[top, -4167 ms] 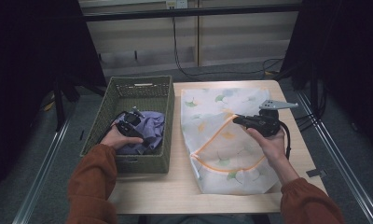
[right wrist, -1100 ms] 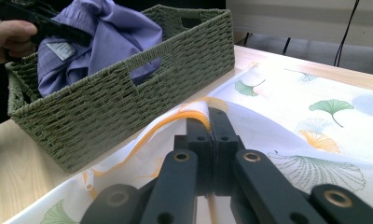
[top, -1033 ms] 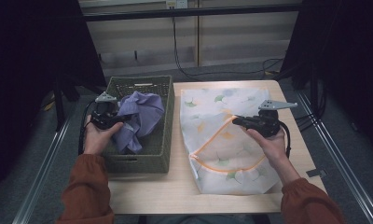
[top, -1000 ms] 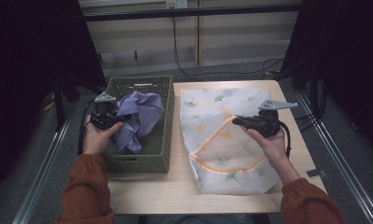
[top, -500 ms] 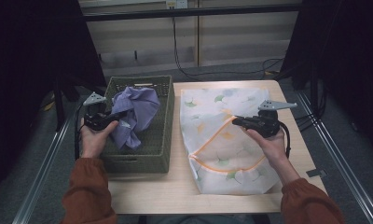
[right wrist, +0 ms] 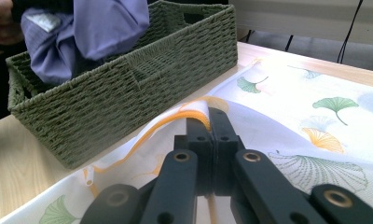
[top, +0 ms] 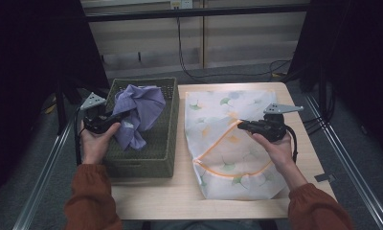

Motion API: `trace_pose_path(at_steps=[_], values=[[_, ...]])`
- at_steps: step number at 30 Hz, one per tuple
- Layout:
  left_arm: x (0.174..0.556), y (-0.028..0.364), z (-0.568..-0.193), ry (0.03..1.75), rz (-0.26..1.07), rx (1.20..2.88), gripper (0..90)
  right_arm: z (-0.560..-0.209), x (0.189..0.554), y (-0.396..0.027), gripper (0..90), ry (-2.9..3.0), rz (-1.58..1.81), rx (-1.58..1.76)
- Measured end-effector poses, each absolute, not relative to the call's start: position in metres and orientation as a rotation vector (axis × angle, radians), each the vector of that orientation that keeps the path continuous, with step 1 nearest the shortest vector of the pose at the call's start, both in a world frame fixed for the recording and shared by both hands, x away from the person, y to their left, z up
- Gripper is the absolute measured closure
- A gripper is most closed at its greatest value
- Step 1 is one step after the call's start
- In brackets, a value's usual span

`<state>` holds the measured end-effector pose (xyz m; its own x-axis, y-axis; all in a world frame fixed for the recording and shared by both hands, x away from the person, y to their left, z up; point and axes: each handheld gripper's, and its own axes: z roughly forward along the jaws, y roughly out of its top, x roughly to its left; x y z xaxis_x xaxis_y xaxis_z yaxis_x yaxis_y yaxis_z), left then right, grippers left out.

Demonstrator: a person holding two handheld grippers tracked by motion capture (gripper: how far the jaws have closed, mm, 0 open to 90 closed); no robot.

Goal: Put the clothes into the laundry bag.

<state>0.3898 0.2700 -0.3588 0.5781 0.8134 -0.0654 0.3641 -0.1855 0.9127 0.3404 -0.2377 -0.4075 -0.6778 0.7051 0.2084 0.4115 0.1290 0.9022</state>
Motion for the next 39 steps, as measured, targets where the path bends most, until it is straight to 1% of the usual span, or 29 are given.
trace_pose_path(at_steps=[10, 14, 16, 22, 27, 39], values=[[0.384, 0.276, -0.351, 0.947, 0.544, 1.716, 77.4, -0.406, 0.340, -0.239, 89.5, 2.134, 1.576, 1.084], [0.379, 0.277, -0.345, 0.934, 0.560, 1.695, 77.4, -0.407, 0.340, -0.239, 89.5, 2.138, 1.576, 1.084], [0.376, 0.277, -0.340, 0.927, 0.592, 1.677, 77.4, -0.407, 0.340, -0.239, 89.5, 2.138, 1.577, 1.084], [0.374, 0.276, -0.337, 0.911, 0.558, 1.657, 77.4, -0.406, 0.340, -0.238, 89.5, 2.138, 1.576, 1.083], [0.366, 0.273, -0.326, 0.869, 0.540, 1.627, 77.5, -0.404, 0.339, -0.241, 89.5, 2.118, 1.589, 1.083], [0.354, 0.276, -0.313, 0.839, 0.569, 1.603, 77.4, -0.402, 0.338, -0.243, 89.5, 2.113, 1.594, 1.081]])
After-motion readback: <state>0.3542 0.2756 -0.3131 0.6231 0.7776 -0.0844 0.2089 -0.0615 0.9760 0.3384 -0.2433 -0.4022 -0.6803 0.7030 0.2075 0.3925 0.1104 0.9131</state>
